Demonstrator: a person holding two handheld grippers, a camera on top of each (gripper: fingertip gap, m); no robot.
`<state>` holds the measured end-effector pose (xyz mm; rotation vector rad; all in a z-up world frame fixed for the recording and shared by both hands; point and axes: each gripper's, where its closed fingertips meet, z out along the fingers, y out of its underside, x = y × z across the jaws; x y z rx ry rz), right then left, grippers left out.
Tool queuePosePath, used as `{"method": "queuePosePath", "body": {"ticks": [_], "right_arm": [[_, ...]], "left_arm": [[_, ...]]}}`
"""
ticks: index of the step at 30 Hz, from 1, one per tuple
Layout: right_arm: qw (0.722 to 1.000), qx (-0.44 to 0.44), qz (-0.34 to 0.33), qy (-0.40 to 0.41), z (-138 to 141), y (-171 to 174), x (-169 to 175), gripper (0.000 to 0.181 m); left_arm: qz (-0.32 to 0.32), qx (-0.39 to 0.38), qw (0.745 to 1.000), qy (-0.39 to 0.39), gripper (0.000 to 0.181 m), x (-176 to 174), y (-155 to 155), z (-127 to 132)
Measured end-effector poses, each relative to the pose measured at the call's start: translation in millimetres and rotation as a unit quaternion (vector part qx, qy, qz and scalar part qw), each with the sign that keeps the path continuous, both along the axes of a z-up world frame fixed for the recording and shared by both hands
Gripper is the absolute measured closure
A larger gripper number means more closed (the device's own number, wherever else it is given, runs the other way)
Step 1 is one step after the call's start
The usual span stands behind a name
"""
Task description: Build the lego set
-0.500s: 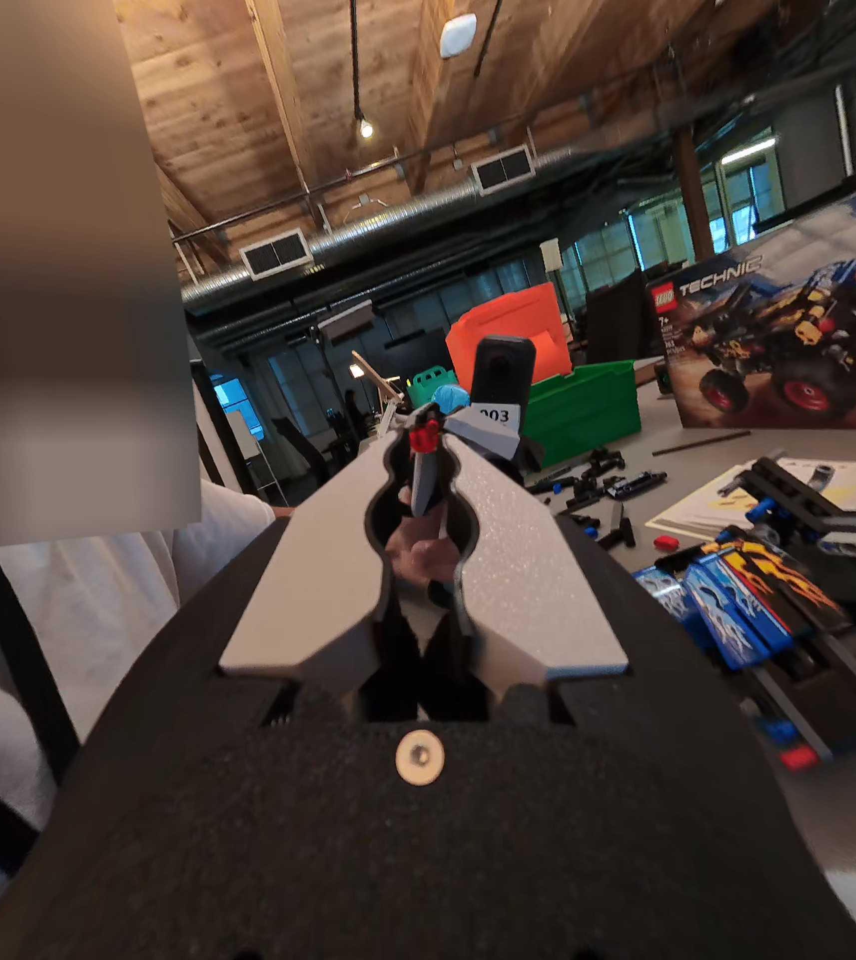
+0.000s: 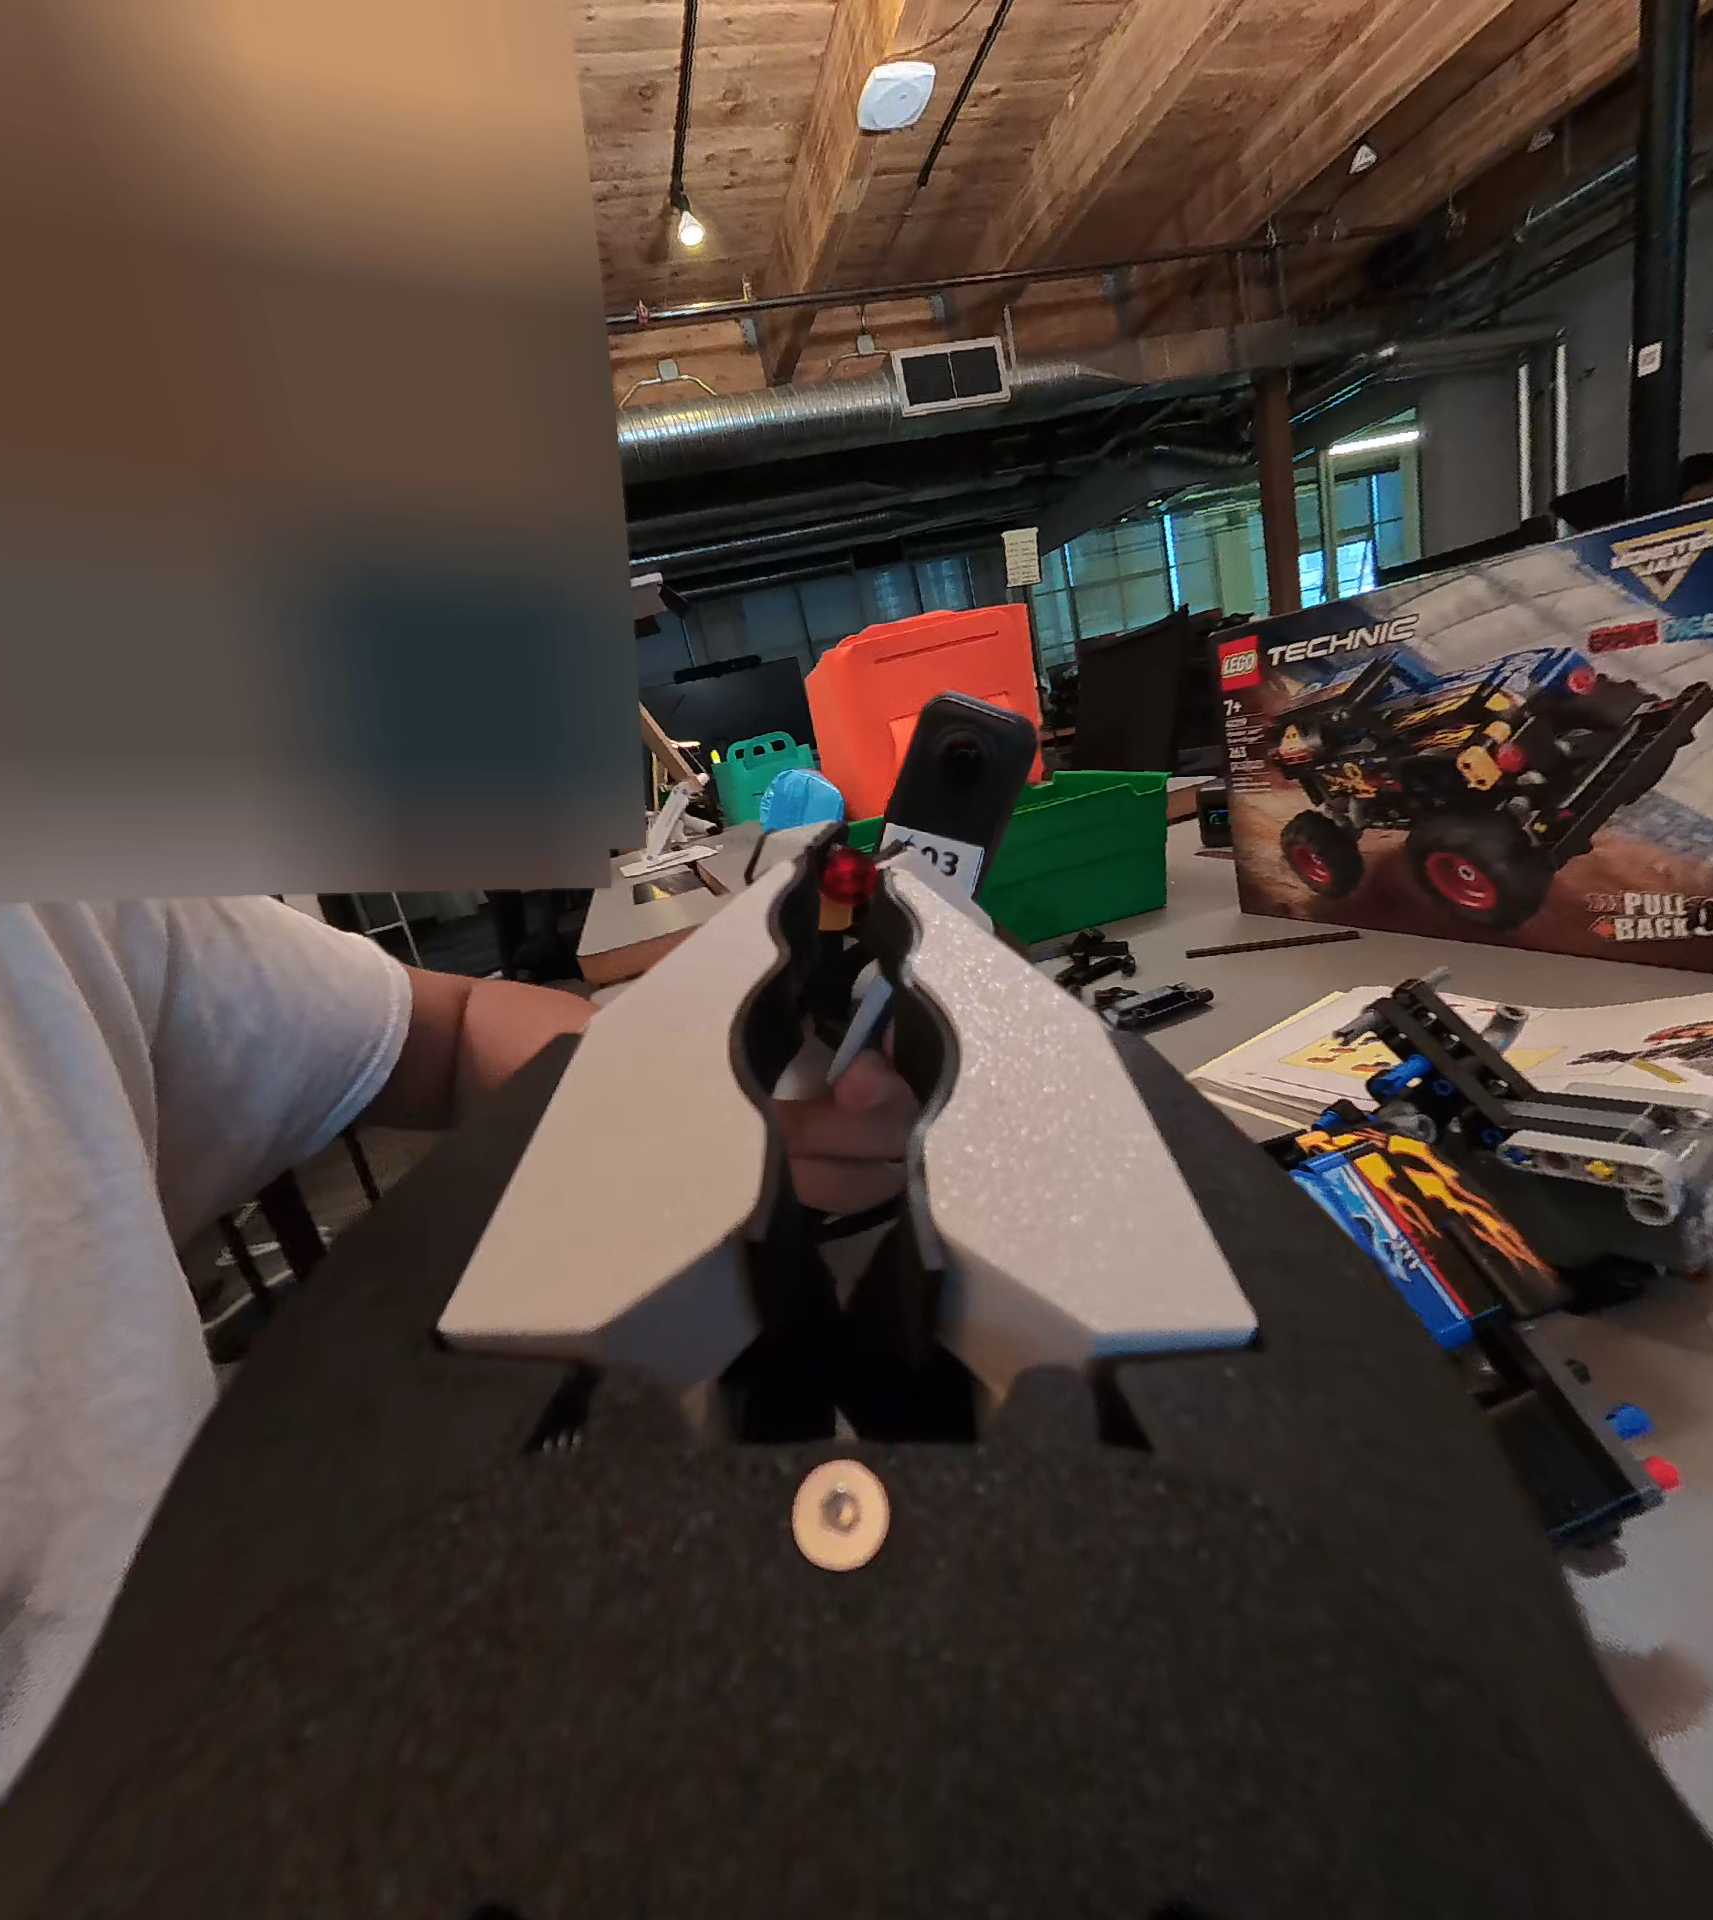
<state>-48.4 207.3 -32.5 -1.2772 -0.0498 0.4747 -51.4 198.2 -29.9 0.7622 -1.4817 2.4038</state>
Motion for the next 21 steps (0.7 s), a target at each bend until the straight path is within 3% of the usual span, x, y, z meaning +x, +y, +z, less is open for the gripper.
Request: {"method": "queuePosePath", "body": {"ticks": [8,21], "right_arm": [[0.997,0.024,-0.029,-0.069,0.6,0.7,-0.6,0.172],[0.992,0.019,-0.047,-0.116,-3.0,3.7,-1.8,0.172]], "left_arm": [[-0.02,-0.029,0.999,0.023,0.175,0.5,1.3,0.3],[-0.027,-0.029,0.999,0.035,0.175,0.9,4.0,-2.9]]}}
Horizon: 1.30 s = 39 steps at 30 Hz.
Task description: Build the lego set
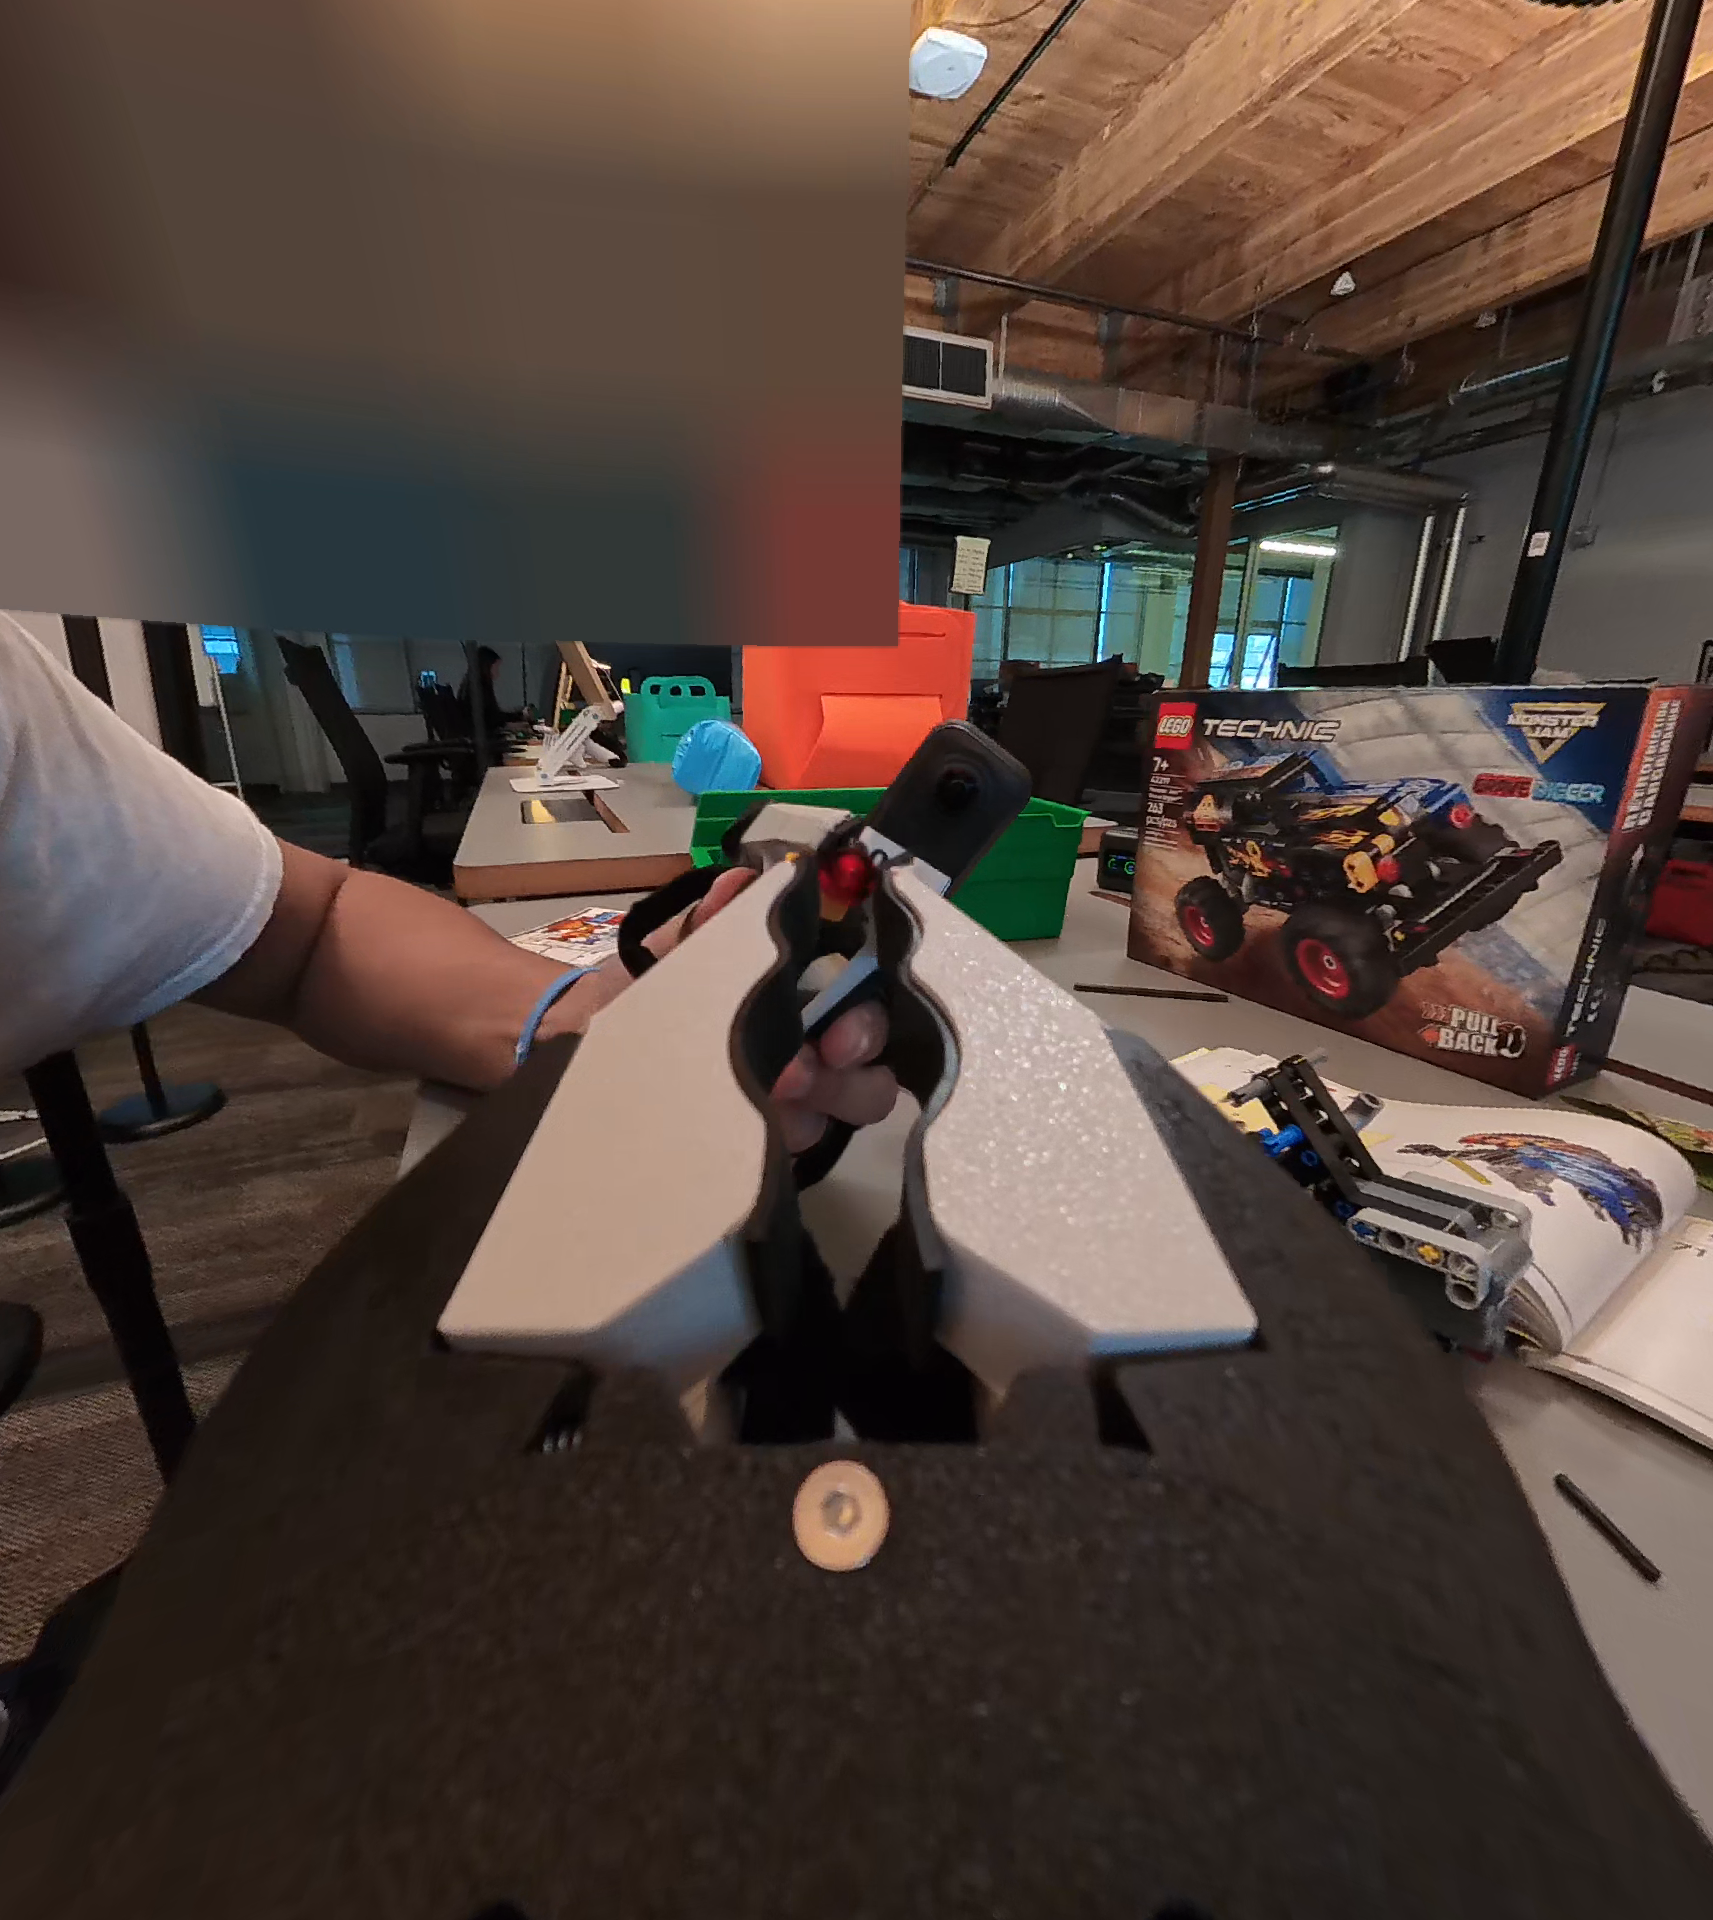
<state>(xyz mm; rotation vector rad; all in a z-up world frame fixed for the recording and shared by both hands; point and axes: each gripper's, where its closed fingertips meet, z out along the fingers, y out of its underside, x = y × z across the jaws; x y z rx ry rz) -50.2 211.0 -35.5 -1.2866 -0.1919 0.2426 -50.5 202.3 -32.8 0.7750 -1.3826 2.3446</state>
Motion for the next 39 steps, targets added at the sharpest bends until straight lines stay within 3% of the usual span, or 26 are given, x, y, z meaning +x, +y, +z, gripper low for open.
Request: {"method": "queuePosePath", "body": {"ticks": [6,15,21,28,33,39], "right_arm": [[0.999,0.0,-0.016,-0.032,-1.4,-0.3,-1.2,0.172],[0.983,0.007,-0.081,-0.165,-4.5,-2.7,-4.5,0.172],[0.974,0.002,-0.105,-0.199,-7.4,-2.8,-3.1,0.172],[0.975,-0.006,-0.09,-0.201,-11.3,-1.7,-3.5,0.172],[0.986,0.003,-0.056,-0.159,-6.5,-3.3,-9.6,0.172],[0.983,-0.007,-0.07,-0.167,-10.2,-3.4,-6.0,0.172]], "left_arm": [[-0.013,0.006,1.0,0.004,0.175,-1.4,-0.5,-1.8],[-0.063,-0.026,0.997,0.034,0.175,-5.7,-2.8,-3.3],[-0.064,-0.021,0.997,0.047,0.175,-3.9,-4.2,-7.7],[-0.064,0.005,0.997,0.048,0.175,-4.2,-3.8,-11.7],[-0.095,-0.023,0.994,0.05,0.175,-9.8,-4.1,-6.8],[-0.09,-0.016,0.994,0.055,0.174,-6.3,-3.6,-10.7]]}}
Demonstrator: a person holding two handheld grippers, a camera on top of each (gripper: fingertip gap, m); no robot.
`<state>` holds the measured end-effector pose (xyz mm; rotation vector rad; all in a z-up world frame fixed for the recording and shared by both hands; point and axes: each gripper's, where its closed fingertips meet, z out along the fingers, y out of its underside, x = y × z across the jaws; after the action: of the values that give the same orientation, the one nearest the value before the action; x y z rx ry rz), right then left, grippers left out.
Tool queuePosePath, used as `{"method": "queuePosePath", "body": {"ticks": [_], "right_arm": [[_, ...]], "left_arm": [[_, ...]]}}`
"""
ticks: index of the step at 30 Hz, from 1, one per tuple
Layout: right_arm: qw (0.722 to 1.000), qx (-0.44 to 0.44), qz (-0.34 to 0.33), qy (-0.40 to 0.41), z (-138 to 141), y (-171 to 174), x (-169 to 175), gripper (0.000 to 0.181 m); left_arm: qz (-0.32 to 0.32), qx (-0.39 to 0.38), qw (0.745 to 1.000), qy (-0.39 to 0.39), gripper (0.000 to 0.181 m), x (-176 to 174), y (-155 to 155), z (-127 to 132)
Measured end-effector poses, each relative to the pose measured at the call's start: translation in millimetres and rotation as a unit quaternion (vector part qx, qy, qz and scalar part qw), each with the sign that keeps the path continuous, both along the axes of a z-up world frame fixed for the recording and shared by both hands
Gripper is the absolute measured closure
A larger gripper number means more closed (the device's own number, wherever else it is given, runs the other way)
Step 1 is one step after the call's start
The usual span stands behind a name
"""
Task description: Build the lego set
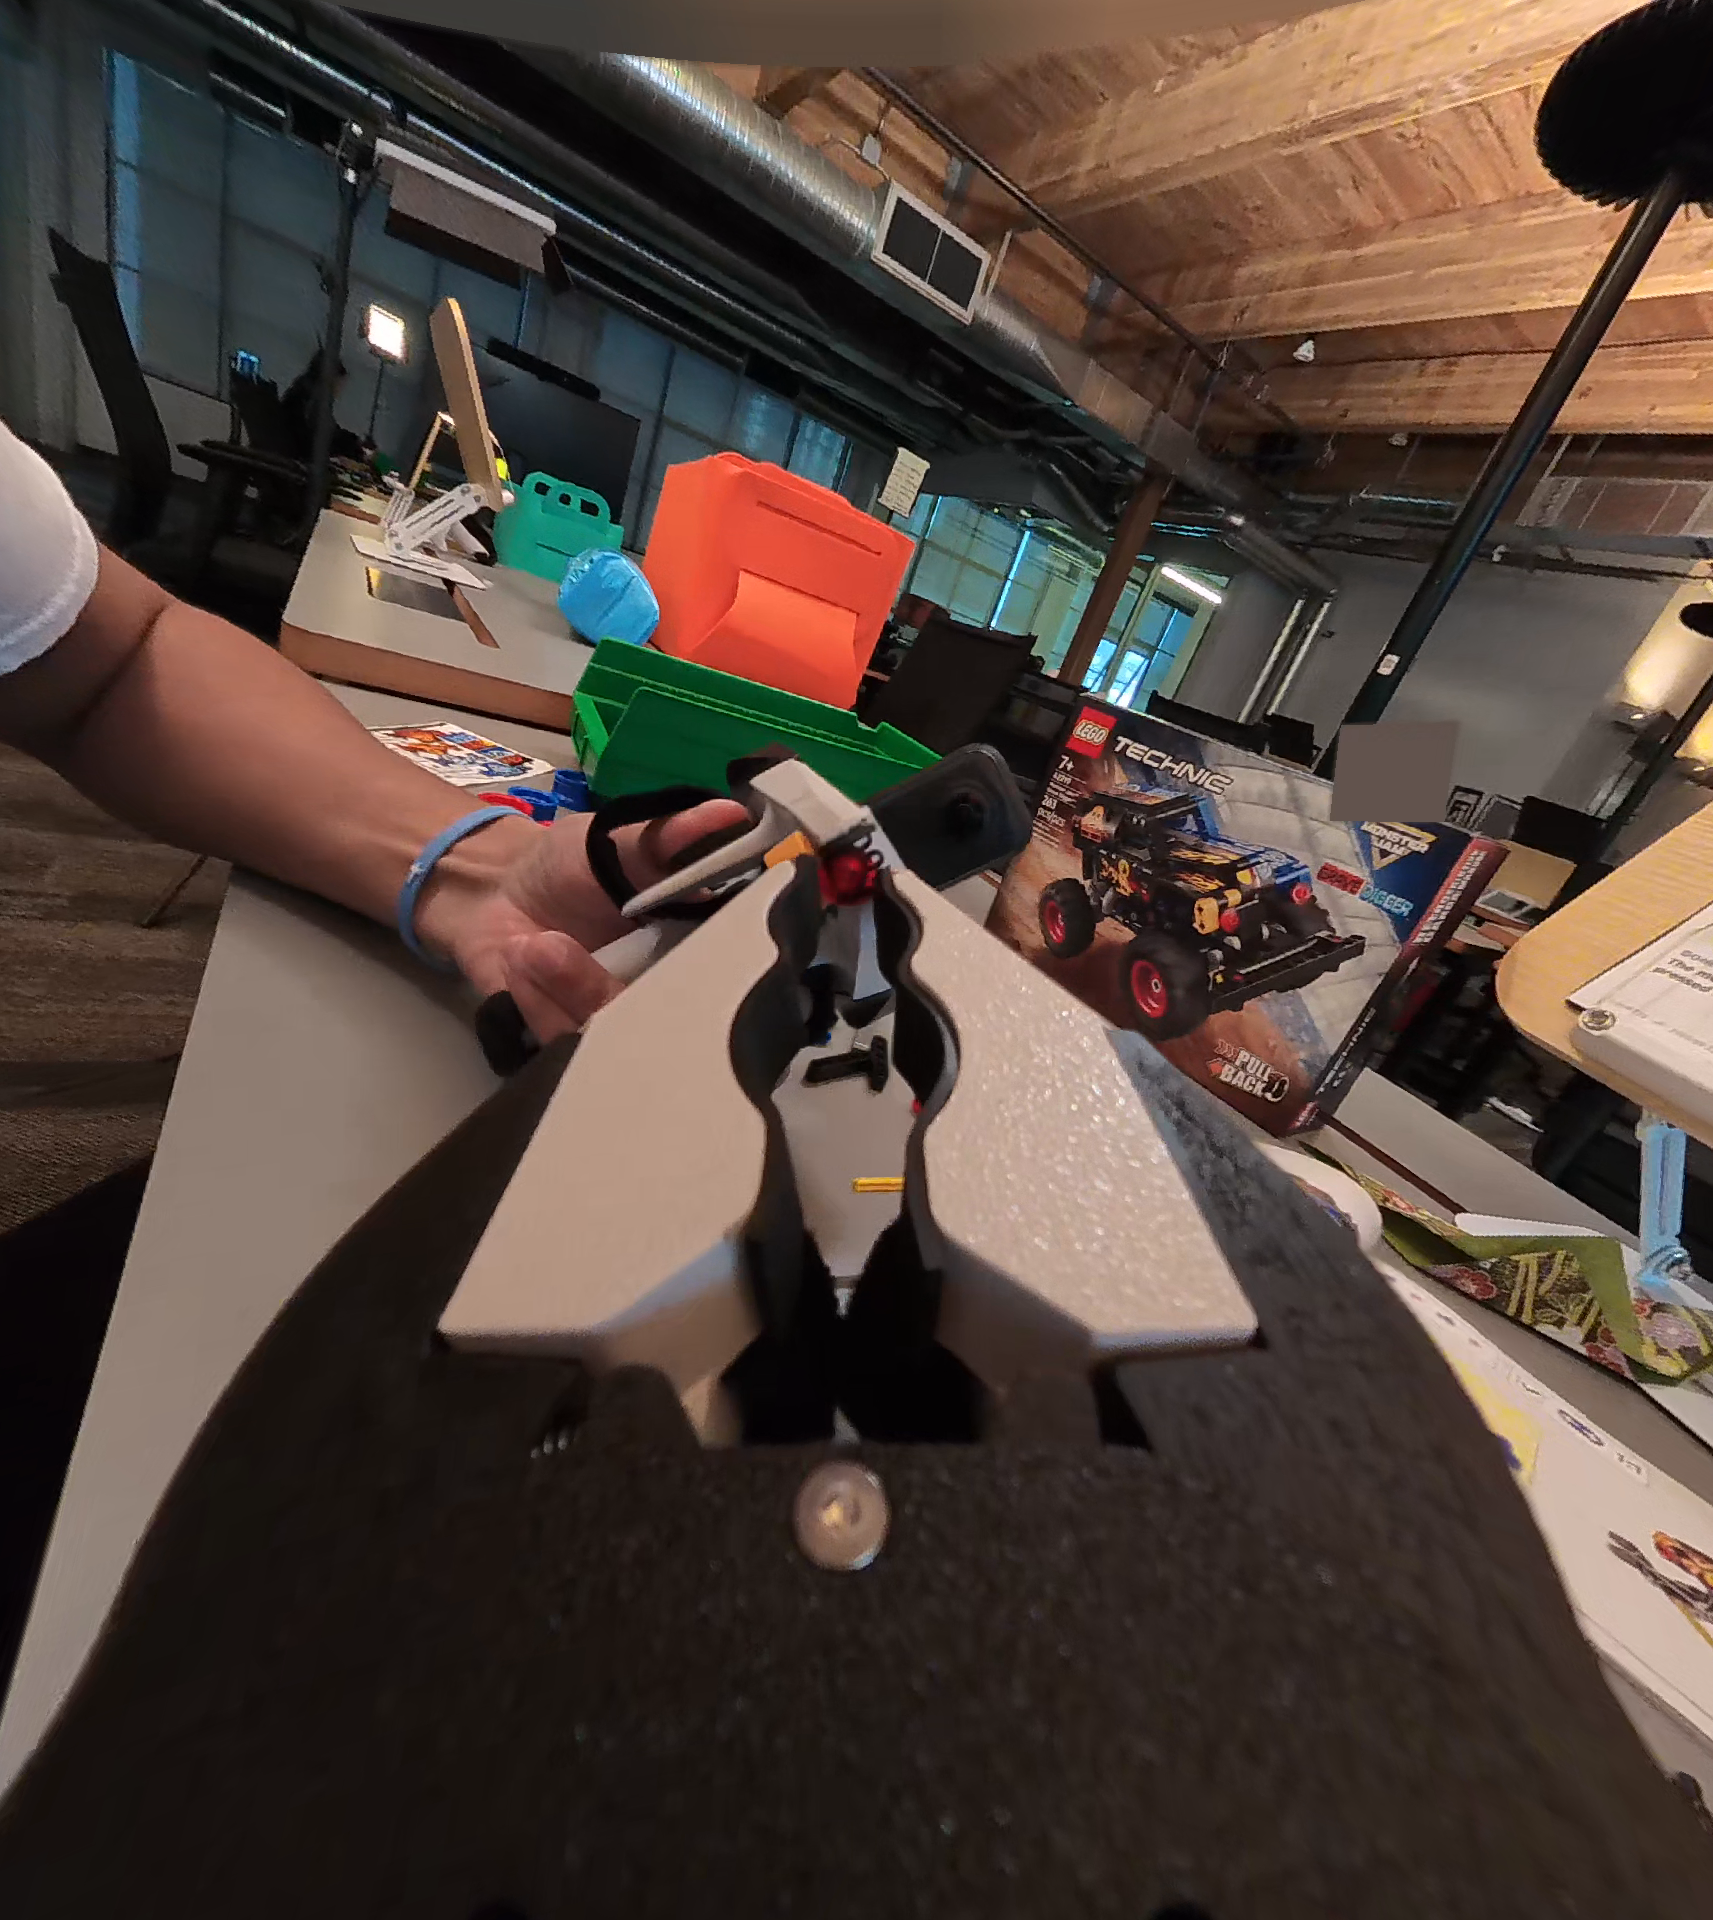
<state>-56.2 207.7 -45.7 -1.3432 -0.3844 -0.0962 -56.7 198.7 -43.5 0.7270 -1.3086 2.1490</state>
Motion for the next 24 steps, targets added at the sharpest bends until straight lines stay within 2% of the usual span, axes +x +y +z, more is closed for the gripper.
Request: {"method": "queuePosePath", "body": {"ticks": [13,24], "right_arm": [[0.999,-0.022,0.017,0.032,-7.0,0.9,3.1,0.172],[0.992,-0.048,0.069,0.091,-13.6,-0.4,-0.5,0.172]], "left_arm": [[0.024,0.055,0.998,-0.024,0.176,2.7,0.5,-8.6],[0.015,0.074,0.997,-0.034,0.176,-1.2,-2.4,-14.6]]}}
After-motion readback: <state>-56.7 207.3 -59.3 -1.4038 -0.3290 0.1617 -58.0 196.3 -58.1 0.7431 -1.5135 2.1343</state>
